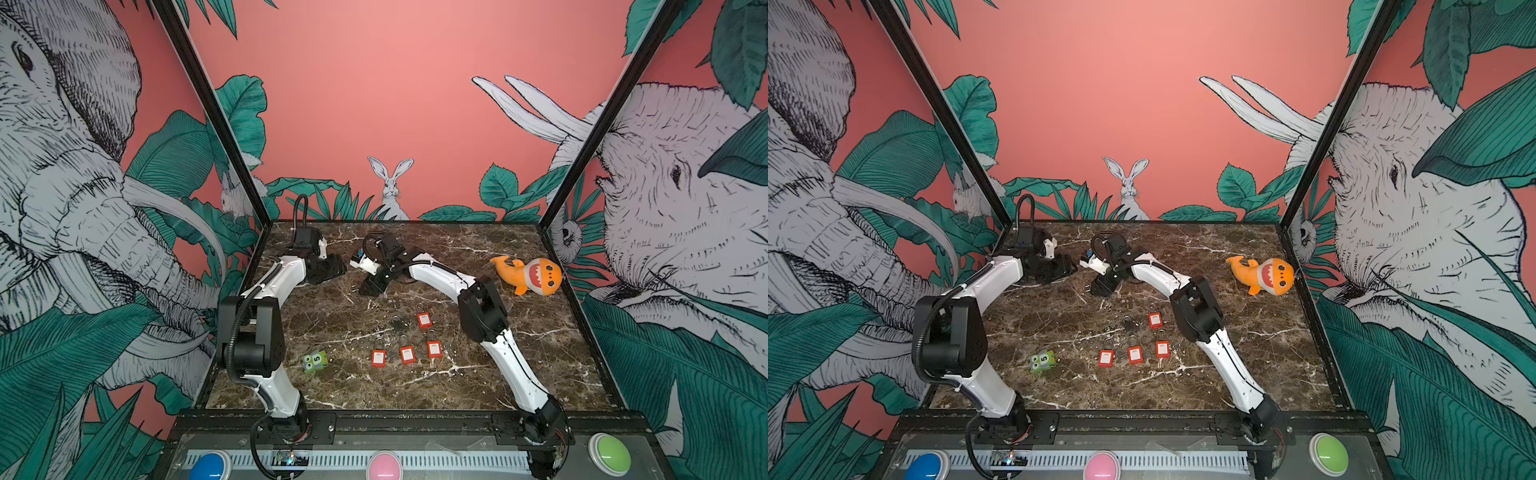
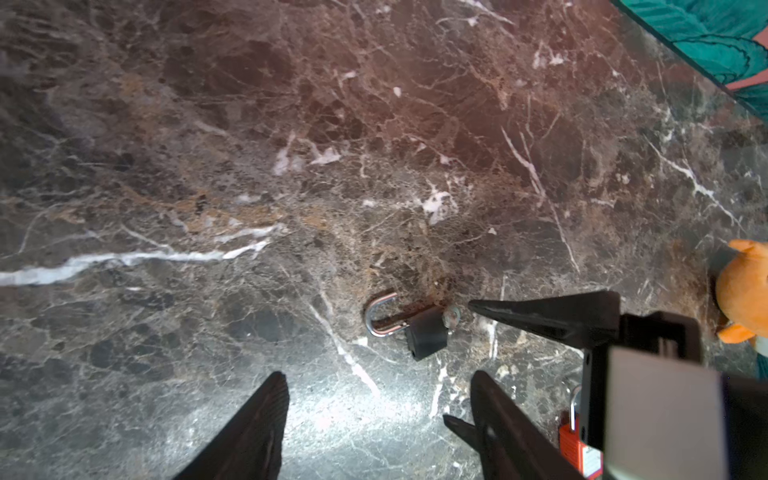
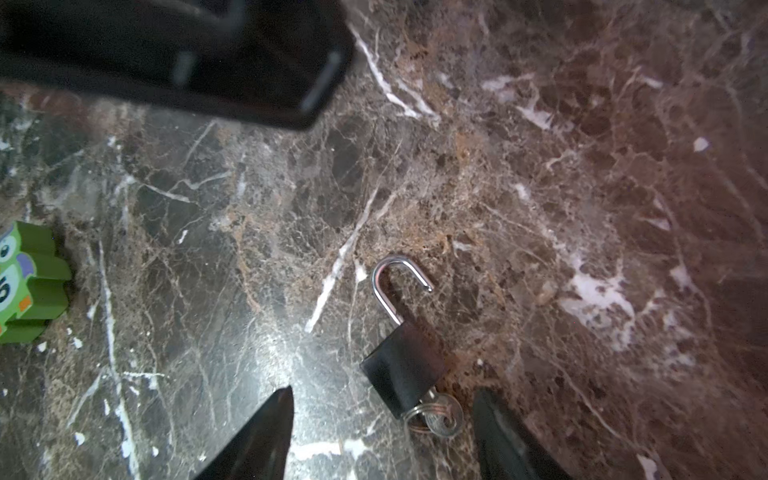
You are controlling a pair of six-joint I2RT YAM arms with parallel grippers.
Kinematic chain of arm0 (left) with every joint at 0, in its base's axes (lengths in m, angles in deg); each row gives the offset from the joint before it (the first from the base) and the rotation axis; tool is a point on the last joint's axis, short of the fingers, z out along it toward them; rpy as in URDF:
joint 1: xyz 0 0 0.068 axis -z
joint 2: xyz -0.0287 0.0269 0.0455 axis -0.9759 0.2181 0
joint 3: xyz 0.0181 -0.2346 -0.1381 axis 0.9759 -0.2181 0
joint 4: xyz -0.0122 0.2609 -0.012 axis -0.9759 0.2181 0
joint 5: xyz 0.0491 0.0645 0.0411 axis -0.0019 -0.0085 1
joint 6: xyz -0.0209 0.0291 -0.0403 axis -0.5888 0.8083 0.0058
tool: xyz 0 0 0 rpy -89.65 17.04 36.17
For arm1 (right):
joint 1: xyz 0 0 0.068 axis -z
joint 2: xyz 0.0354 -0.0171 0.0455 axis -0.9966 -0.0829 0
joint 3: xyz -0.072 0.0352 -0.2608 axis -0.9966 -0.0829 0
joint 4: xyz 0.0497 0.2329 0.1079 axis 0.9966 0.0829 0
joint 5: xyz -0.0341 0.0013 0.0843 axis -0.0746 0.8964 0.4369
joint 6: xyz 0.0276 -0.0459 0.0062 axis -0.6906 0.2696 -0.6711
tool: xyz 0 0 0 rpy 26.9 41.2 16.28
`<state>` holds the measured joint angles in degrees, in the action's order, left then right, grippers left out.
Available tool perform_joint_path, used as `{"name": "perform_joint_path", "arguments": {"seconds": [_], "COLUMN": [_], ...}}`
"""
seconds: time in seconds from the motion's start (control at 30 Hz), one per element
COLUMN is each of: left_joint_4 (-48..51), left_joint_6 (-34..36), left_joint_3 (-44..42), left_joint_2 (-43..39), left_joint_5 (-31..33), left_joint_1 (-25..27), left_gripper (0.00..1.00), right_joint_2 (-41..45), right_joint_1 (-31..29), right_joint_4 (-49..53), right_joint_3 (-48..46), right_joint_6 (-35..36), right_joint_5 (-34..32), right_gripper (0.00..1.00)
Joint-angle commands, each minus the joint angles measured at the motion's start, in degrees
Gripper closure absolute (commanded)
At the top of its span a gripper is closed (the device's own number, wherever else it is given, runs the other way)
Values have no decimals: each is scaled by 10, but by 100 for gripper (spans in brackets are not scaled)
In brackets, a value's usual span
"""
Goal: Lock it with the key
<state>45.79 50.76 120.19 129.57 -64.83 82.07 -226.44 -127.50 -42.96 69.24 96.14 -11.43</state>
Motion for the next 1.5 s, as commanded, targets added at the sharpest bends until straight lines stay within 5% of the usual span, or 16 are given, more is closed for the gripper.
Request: {"name": "perform_joint_path", "arguments": {"seconds": [0.0, 0.43, 0.7, 1.03, 1.47], "left_joint_4": [7, 13, 7, 16, 28], "left_joint_6": [-17, -7, -11, 1, 8], "left_joint_3": [-17, -22, -30, -28, -21], "left_joint_2": [-32, -37, -35, -41, -38], "left_joint_5": [9, 12, 4, 16, 24], "left_joint_1": [-14, -18, -18, -18, -18], "left_gripper": [30, 30, 30, 30, 30], "right_joint_2": [-37, -46, 2, -35, -51], "right_joint_1": [-14, -29, -42, -59, -73], "right_joint_4": [59, 117, 45, 53, 30], "right_joint_3": [63, 79, -11, 24, 22], "right_joint_6": [-14, -19, -73, -117, -116], "right_joint_5": [-9, -16, -114, -200, -223], "right_gripper": [33, 36, 37, 42, 50]}}
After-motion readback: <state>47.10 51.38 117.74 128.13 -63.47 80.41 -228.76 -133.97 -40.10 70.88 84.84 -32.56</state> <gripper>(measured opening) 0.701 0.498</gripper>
